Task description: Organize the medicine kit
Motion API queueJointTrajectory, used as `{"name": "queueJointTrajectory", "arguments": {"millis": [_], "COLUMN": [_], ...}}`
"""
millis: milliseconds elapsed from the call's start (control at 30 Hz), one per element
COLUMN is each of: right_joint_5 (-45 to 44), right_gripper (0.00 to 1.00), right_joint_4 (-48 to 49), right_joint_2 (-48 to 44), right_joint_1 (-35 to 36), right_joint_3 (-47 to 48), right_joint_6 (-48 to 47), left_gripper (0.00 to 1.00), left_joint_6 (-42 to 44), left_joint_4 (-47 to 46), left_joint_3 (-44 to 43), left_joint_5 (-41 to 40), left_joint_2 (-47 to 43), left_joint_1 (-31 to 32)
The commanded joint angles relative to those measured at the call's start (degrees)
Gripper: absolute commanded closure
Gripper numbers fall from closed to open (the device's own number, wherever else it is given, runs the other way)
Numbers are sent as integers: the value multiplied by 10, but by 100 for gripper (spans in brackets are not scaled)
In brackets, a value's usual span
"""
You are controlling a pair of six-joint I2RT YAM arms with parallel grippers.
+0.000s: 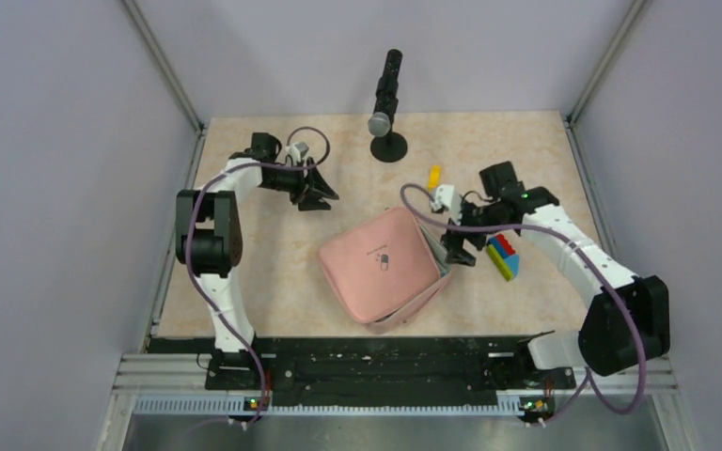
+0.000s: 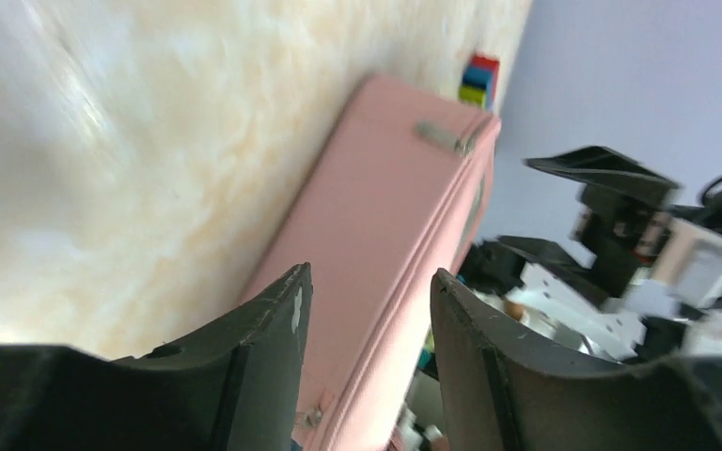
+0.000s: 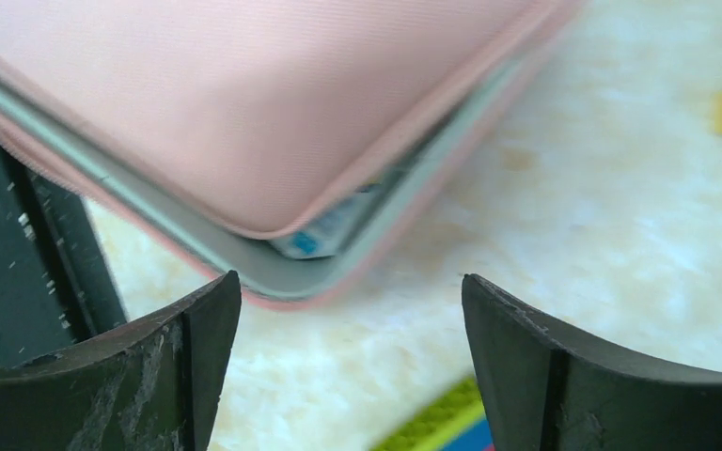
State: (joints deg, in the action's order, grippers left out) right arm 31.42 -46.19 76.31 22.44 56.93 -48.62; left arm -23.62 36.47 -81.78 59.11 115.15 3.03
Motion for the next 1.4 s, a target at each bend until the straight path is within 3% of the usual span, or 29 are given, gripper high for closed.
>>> {"name": "queueJointTrajectory", "arguments": {"millis": [0,167,333,467,700,900,1100,1367], "right_joint_5": [94,151,117,88,120,110,114,115], "right_gripper": [14,14,14,14,11,18,18,31], "right_joint_4": [-35,-5,94,119,168,253,266,316], "right_joint_2": [43,124,136,135,135,136,132,145], "right_joint_1": [-74,-77,-77,-77,-77,-77,-77,-66], "right_joint_3": [97,145,119,85,17,-33,-32,-67], "right_joint_6": [-8,48,170,219,339,473,510,572], "left_gripper": [44,40,42,42,40,47,56,53], "left_joint_6": [29,-15,-3,21,82,114,173,159], "left_joint_4": [23,3,50,76,126,111,178,136], "left_joint_3": [-85,54,141,178,272,256,169,97], "left_joint_5": [-90,-172,-96,-41,44,41,48,-24], "left_joint_2": [-4,-143,-206,-235,-278,-277,-193,-172], "left_joint_1": [-15,-72,-102,-122,-71,28,47,42]}}
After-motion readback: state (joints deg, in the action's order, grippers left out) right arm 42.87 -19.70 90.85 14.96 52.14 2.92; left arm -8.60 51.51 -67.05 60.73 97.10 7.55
